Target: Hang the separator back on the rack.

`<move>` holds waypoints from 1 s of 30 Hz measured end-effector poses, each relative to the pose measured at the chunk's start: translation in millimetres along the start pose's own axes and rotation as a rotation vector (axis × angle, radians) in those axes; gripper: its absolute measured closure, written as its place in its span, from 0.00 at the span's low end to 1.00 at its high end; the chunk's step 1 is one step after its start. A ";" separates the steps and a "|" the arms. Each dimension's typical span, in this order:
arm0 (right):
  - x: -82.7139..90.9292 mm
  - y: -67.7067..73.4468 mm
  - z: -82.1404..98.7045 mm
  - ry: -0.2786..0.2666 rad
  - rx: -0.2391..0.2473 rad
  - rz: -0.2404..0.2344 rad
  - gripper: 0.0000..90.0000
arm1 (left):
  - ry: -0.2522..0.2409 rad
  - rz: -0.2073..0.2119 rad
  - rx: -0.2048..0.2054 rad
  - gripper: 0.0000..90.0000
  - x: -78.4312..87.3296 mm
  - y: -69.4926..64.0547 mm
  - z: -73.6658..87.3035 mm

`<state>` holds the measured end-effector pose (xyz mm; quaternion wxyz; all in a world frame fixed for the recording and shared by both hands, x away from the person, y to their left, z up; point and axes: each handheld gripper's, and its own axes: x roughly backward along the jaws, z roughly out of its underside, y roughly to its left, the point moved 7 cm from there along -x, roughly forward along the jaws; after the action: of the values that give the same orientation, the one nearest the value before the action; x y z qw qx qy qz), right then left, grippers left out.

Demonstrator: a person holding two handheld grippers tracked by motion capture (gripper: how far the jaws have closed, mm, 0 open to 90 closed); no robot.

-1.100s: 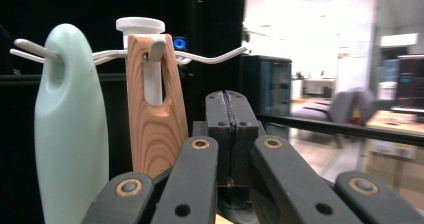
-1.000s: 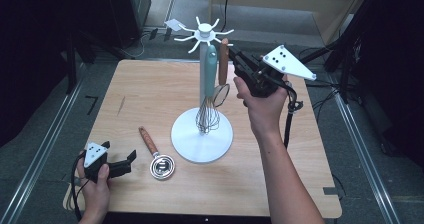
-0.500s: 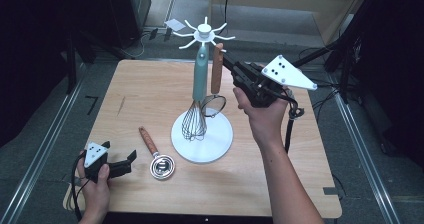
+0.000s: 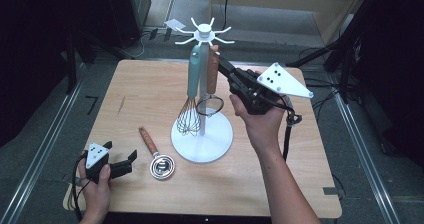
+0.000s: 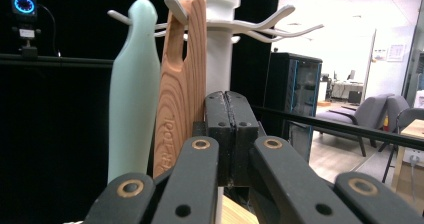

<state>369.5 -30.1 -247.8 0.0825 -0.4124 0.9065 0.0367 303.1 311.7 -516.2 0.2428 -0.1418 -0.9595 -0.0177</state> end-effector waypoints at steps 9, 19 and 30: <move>0.3 6.0 1.0 0.005 0.015 -0.009 1.00 | 0.003 0.000 -0.003 0.18 0.7 -1.0 0.4; 20.5 -4.8 22.4 0.060 0.008 0.089 0.85 | 0.037 -0.004 -0.049 0.28 2.7 -9.8 -0.6; 62.0 -21.3 71.8 0.149 -0.073 0.158 0.76 | 0.069 0.105 -0.030 0.36 1.9 -36.6 -0.8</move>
<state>354.1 -80.5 -329.6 -0.0032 -0.3439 0.9379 0.0455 291.6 277.0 -513.3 0.2744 -0.1948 -0.9414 -0.0244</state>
